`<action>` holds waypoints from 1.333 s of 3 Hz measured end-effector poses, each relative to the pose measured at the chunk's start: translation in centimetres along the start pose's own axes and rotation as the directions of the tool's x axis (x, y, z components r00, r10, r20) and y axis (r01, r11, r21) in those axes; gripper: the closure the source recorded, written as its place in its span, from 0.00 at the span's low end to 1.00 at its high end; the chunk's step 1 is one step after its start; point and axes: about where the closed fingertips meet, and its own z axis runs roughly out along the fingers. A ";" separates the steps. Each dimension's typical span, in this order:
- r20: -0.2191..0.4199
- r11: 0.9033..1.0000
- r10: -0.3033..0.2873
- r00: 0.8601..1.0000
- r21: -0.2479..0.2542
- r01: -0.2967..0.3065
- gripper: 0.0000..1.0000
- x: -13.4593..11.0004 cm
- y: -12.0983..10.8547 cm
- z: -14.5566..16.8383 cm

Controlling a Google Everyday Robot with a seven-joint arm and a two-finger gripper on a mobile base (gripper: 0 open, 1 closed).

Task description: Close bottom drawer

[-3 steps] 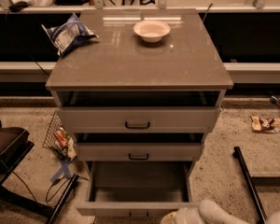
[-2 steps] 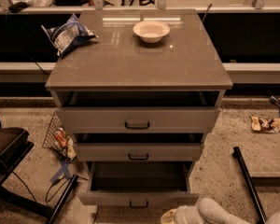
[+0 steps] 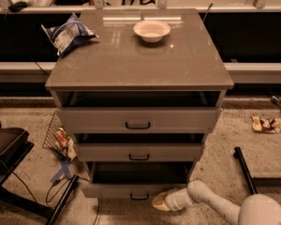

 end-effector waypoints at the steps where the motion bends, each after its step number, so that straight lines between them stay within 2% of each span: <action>1: 0.000 1.000 0.000 1.000 0.000 0.000 1.00 0.1 0.2 0.0; 4: 0.005 0.995 -0.094 0.996 -0.039 0.094 1.00 -3.6 -6.3 3.1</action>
Offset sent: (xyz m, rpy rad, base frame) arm 0.1279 0.0534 0.0027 0.0049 -0.0935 0.1502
